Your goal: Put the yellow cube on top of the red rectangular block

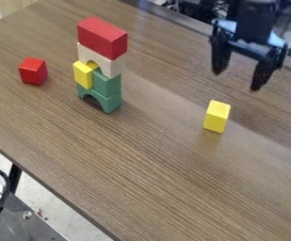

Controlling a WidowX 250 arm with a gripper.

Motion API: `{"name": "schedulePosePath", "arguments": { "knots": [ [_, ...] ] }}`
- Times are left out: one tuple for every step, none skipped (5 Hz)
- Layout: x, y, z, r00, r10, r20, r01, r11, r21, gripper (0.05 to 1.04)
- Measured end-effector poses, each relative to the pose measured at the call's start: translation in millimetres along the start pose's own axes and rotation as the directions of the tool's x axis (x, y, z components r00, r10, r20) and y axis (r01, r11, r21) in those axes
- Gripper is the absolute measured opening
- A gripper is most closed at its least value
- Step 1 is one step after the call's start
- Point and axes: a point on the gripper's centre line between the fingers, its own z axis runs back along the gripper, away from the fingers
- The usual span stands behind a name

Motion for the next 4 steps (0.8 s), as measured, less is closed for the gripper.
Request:
{"name": "schedulePosePath", "arguments": {
  "knots": [
    [-1, -2, -16, 0.999, 0.019, -0.04, -0.018, 1.0, 0.005, 1.0],
    [-5, -1, -24, 0.997, 0.02, -0.073, -0.02, 1.0, 0.009, 1.0],
    [-13, 2, -33, 0.994, 0.046, -0.095, -0.044, 0.999, 0.023, 1.0],
    [-22, 8, -38, 0.993, 0.084, -0.078, -0.08, 0.995, 0.058, 1.0]
  ]
}}
